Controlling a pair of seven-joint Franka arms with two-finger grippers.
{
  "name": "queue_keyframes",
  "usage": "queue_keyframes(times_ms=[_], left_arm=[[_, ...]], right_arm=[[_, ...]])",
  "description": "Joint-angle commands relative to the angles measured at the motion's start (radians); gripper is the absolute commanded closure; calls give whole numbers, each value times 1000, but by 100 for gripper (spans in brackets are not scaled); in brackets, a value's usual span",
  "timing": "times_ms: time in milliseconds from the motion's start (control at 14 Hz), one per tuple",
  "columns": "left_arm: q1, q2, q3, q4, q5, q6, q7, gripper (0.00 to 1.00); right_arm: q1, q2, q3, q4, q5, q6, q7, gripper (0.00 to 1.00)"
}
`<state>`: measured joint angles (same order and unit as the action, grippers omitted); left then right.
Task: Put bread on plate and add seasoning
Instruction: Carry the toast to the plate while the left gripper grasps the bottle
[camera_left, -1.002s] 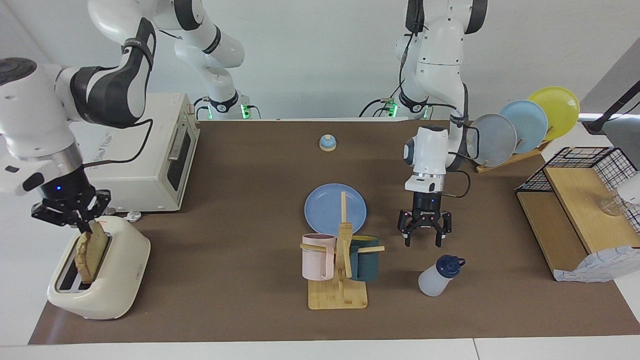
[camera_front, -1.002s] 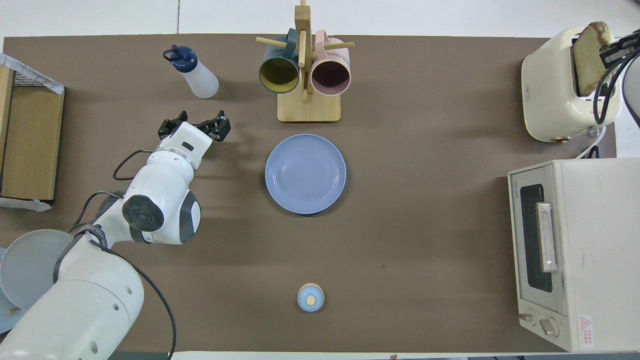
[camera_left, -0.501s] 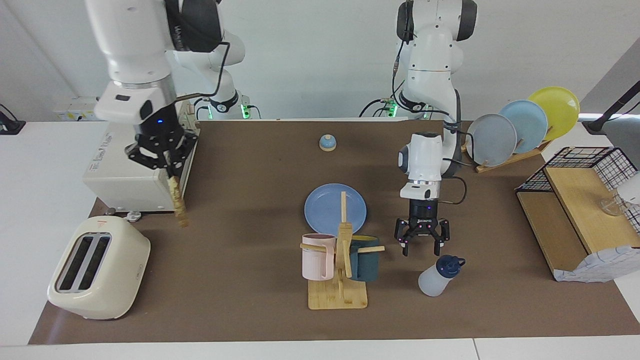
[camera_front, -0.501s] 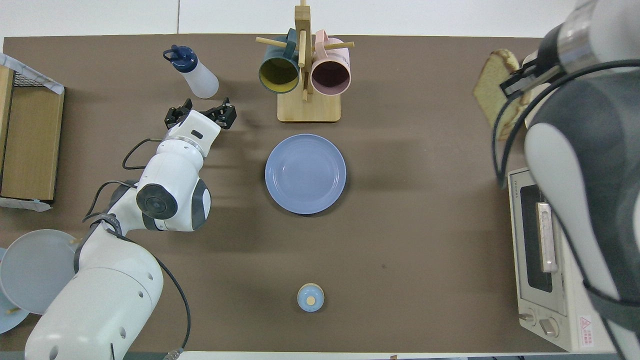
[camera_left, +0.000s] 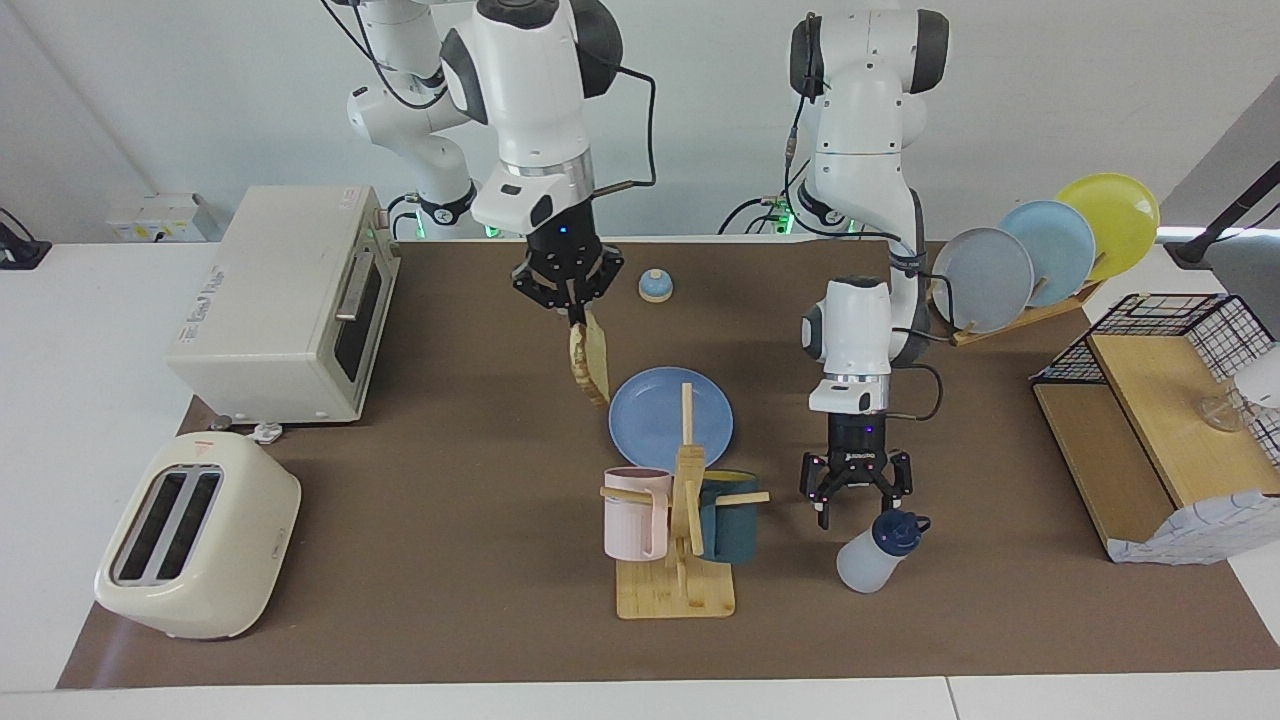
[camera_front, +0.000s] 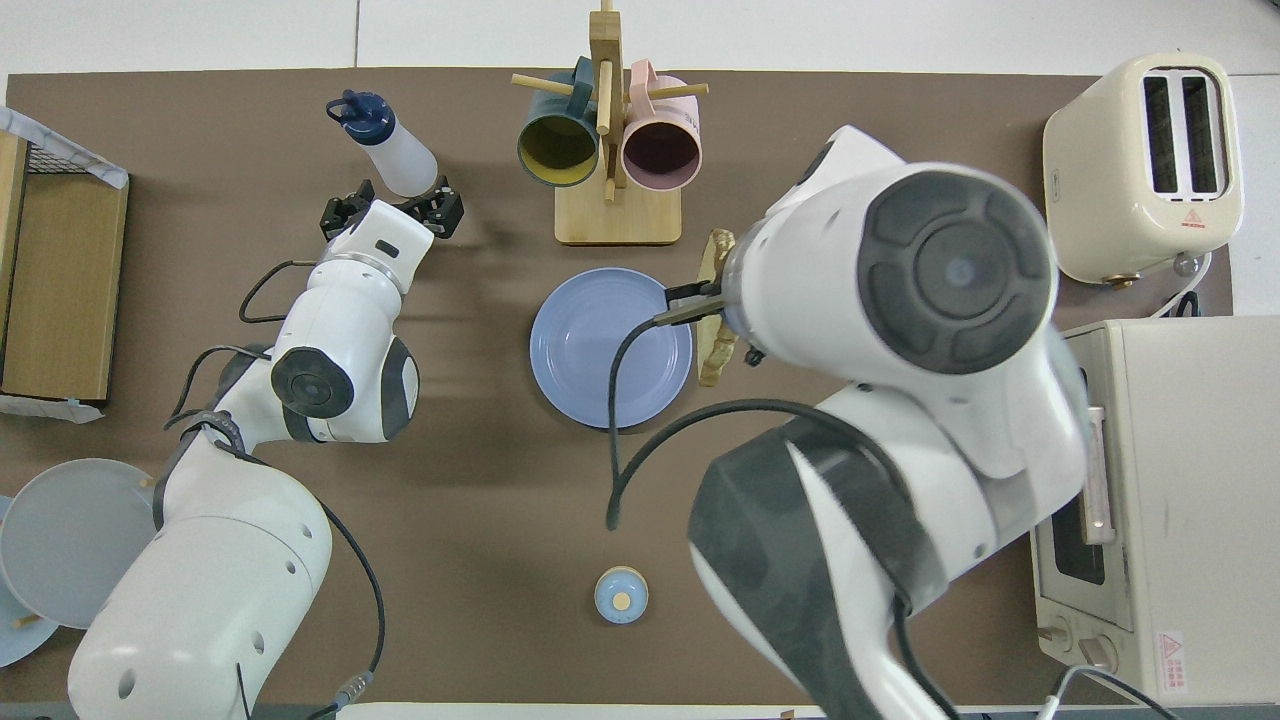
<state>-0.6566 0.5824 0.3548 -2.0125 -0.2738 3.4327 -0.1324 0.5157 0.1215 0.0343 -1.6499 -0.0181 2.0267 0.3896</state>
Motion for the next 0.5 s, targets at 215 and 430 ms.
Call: queue_keyframes(times_ms=[215,430], left_arm=[[-11,50,36,109,-27,-84,-1,0],[-8,68,39,147,-27,-119,-3,0]], right_arm=[[147,42,-5,-156,14,338,173,100],[158,53,-5,-234,0,486,169,100]])
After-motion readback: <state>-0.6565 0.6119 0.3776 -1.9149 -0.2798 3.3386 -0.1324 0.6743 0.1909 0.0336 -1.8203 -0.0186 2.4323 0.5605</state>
